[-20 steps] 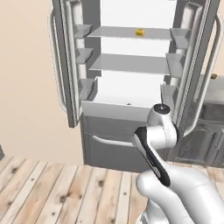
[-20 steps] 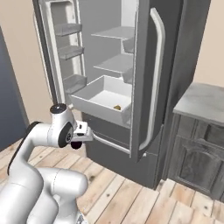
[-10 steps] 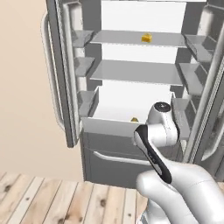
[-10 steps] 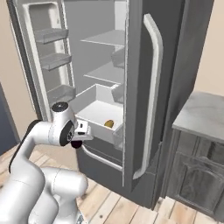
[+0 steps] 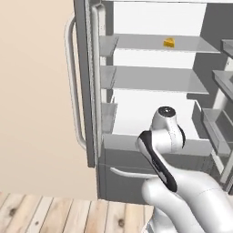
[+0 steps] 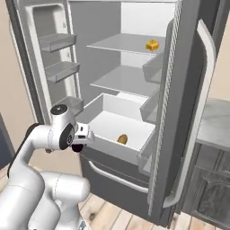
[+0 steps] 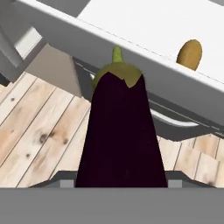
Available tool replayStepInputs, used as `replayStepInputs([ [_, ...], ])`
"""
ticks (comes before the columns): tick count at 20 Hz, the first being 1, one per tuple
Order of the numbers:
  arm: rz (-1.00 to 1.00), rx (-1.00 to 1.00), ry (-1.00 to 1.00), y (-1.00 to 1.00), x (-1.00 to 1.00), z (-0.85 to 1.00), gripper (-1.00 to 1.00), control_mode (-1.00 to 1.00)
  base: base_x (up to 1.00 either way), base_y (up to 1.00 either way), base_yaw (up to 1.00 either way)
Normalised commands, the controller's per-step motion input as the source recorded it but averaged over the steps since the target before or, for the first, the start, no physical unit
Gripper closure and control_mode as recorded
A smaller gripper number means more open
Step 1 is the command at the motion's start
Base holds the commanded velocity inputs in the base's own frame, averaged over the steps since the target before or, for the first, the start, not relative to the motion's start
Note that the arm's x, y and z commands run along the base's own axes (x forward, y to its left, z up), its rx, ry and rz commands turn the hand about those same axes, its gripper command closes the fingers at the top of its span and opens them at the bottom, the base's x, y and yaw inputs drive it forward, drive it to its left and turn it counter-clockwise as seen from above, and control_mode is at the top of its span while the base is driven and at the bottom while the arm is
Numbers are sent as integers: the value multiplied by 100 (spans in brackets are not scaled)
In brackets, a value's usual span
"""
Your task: Place the potato and eggplant inside the fridge drawer. Close the drawer after placing the vegetables.
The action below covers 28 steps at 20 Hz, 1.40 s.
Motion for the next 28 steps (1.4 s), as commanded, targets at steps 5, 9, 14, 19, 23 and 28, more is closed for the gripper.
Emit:
replayStepInputs([
  [5,0,0,0,0,0,0,100,100,60,0,-16],
  [9,0,0,0,0,0,0,100,100,36,-17,-8],
  [14,0,0,0,0,0,0,100,100,6,-32,0],
  [19,0,0,0,0,0,0,100,100,41,-21,0],
  [23,0,0,0,0,0,0,100,100,48,-31,0],
  [28,0,0,0,0,0,0,100,100,2,-23,0],
])
